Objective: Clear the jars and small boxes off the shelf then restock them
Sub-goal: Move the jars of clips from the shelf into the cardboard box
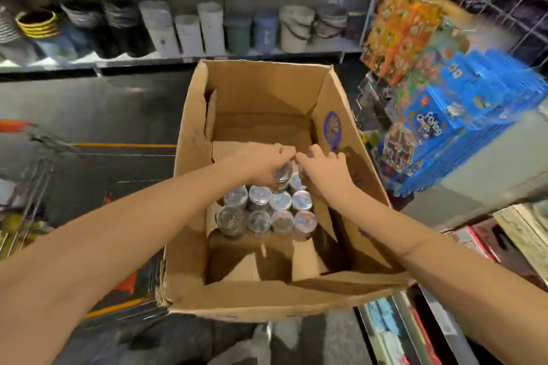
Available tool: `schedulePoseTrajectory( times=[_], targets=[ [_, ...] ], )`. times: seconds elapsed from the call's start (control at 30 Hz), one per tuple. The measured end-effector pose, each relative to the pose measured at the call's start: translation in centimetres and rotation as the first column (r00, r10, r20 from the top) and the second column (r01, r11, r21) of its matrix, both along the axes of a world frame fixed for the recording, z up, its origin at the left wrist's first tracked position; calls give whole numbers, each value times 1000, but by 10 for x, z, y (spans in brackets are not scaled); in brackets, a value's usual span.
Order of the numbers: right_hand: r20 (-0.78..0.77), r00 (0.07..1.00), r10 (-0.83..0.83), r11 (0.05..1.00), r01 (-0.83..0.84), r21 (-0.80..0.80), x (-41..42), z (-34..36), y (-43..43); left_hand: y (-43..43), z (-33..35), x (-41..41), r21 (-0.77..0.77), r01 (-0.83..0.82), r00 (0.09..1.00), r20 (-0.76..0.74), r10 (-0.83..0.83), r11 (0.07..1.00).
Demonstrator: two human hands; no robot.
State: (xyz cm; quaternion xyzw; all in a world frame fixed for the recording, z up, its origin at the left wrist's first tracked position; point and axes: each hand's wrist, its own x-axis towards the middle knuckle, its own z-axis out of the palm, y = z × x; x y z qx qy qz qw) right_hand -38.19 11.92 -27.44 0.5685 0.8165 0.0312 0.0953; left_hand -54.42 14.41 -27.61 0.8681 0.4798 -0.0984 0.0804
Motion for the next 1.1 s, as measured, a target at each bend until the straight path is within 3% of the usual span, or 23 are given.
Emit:
schedulePoseTrajectory(
  times=[0.13, 0.33, 0.5, 0.7, 1.1],
  targets=[
    [4, 999, -41, 999, 41, -23, 3, -35, 23, 9, -38, 11, -121, 1, 1000, 2, -1, 993],
    [-3, 999, -32, 992, 32, -125, 10, -77, 52, 12, -75, 27, -7, 101, 993, -67, -101, 995],
    [-103, 992, -76, 974, 52, -222, 19, -102, 77, 17, -107, 26, 69, 222, 967, -144, -211, 973],
    [-190, 974, -125, 949, 62, -309, 13, -124, 88, 15, -131, 20, 75, 260, 957, -150, -247, 963],
    [-216, 975, -53, 972, 1, -234, 10, -144, 93, 10, -148, 19, 125, 184, 981, -83, -175, 975]
  ],
)
